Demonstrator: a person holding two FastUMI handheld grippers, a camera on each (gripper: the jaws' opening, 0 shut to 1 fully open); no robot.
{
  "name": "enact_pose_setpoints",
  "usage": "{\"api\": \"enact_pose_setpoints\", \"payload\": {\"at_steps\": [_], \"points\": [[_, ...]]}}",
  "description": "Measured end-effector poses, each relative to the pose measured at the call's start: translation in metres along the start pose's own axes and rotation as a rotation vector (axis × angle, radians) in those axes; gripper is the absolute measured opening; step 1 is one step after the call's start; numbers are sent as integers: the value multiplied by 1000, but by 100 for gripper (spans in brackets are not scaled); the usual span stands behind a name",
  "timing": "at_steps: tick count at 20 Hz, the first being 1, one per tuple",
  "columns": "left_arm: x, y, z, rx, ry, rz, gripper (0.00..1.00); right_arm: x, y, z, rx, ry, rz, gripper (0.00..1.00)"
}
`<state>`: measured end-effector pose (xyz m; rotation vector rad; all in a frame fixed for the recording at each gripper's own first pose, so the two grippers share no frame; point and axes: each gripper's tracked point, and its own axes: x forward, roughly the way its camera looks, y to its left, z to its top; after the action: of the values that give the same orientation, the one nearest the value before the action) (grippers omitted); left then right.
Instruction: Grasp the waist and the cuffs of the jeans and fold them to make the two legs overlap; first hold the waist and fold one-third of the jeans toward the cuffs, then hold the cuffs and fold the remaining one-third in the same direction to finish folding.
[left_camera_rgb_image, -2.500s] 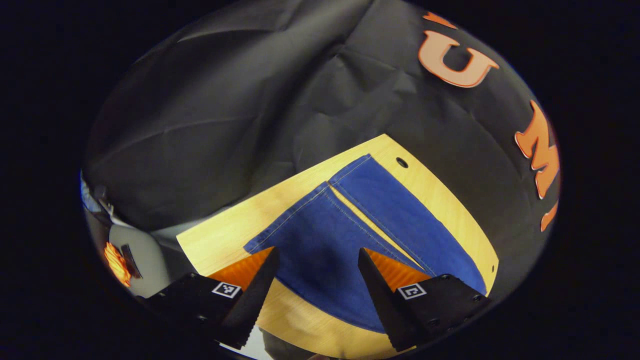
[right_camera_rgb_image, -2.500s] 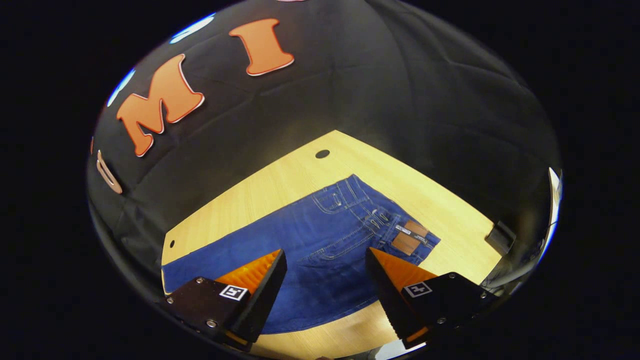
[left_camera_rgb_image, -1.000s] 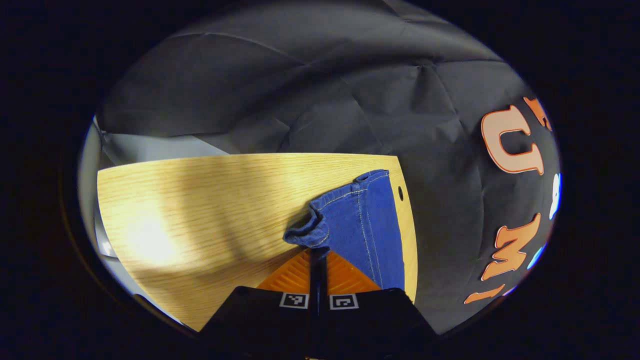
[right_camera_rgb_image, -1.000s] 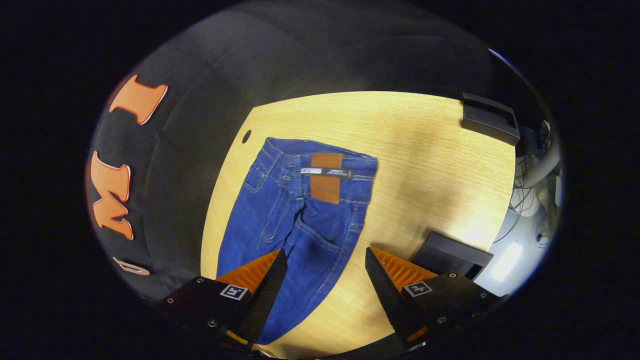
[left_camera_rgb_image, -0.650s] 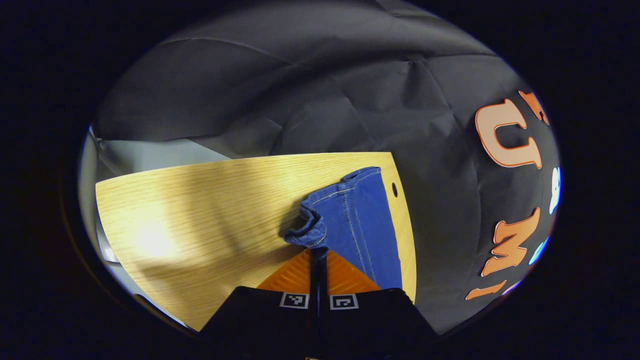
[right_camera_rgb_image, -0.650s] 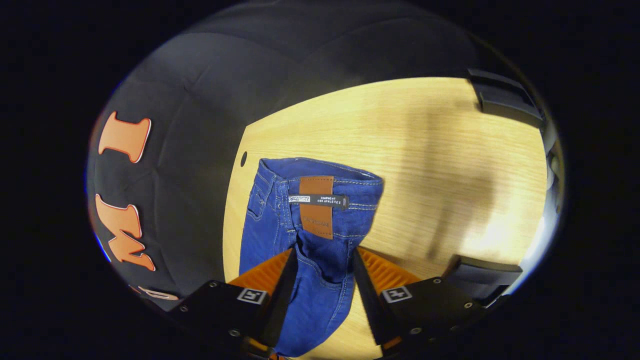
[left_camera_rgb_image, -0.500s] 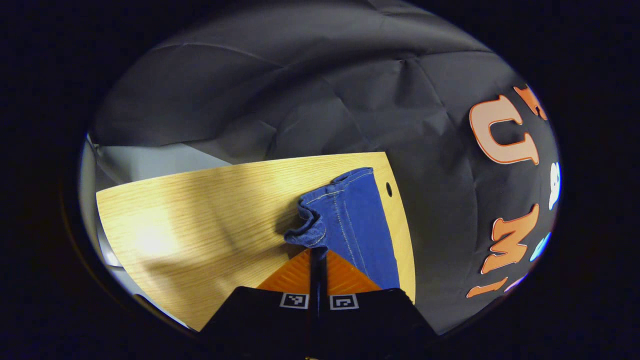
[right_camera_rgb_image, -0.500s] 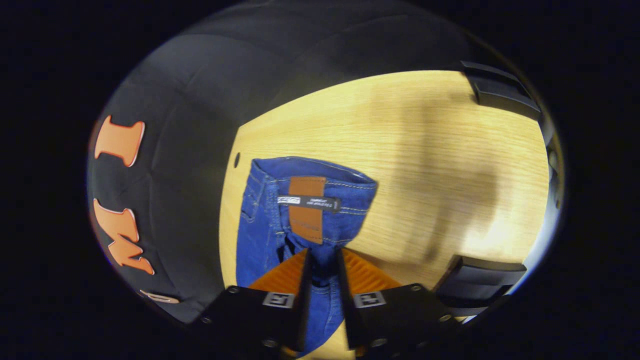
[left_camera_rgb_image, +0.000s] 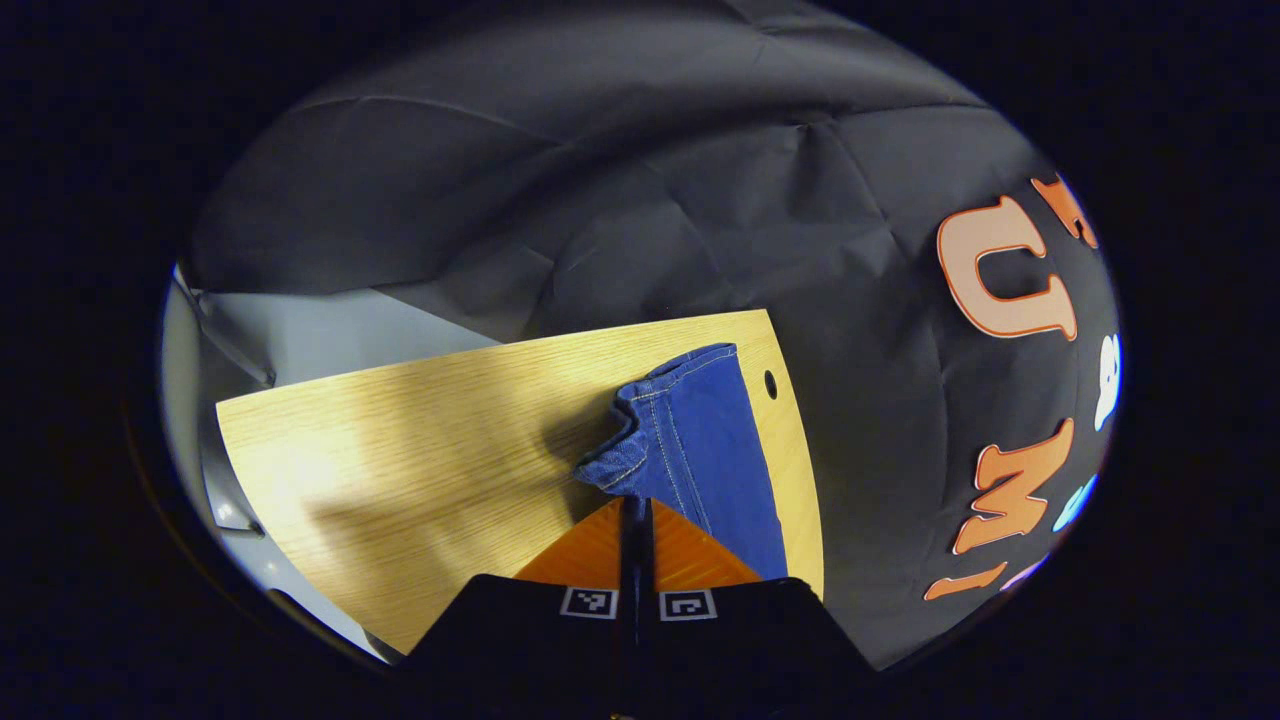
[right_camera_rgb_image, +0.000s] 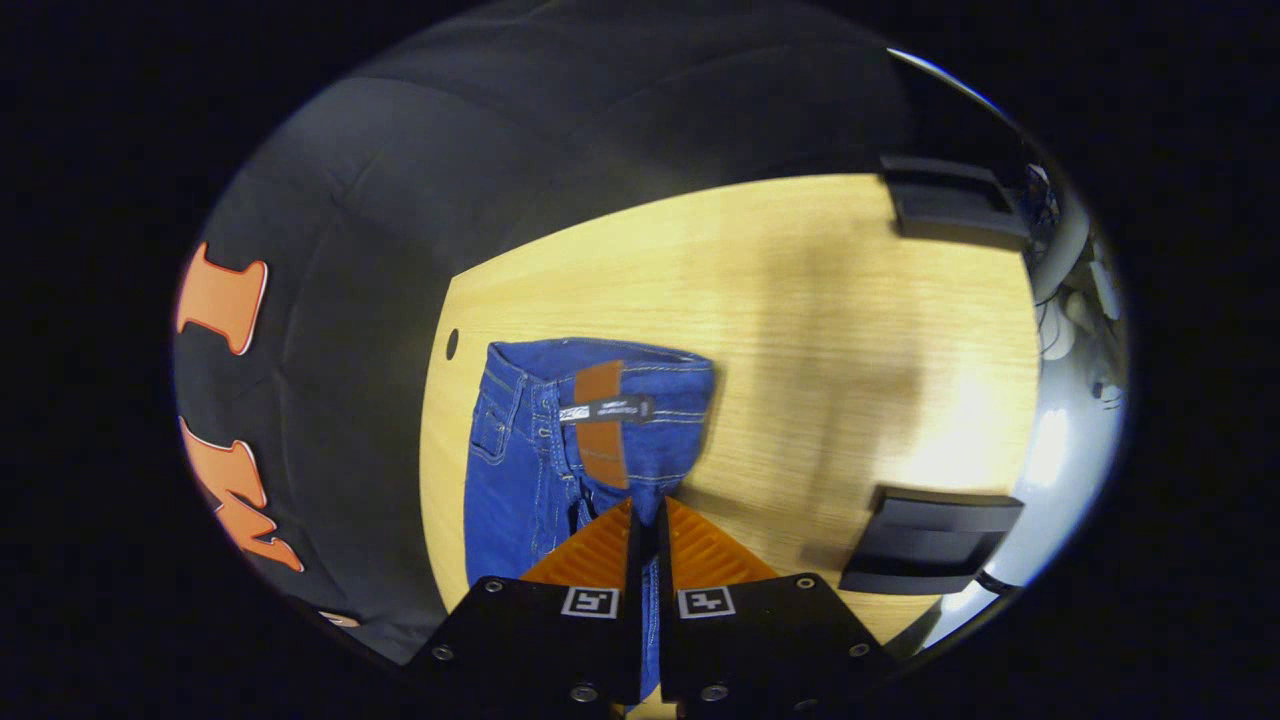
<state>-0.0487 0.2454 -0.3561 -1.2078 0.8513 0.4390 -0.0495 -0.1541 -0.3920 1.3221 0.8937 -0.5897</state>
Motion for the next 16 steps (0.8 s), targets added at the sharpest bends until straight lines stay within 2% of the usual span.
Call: {"api": "enact_pose_setpoints", "payload": {"at_steps": [2,6,11,13,14,16], "points": [[2,-5,4,8,15,-7,1,-3,4,6,41,-6,-29,7],[14,-27,4,79,84,-33,1,-1,16,2,-1,-27,-63,7],[29,-46,9,108,132,-46,1,-6,19,-3,-1,-26,-50,8],[29,-48,6,117,127,-41,1,1,25,-3,14,-19,-17,7],[29,-50,6,120,118,-30,1,-6,21,-1,11,-24,-32,5],[29,-55,10,102,95,-13,1,-5,28,3,-13,2,-22,5]]}}
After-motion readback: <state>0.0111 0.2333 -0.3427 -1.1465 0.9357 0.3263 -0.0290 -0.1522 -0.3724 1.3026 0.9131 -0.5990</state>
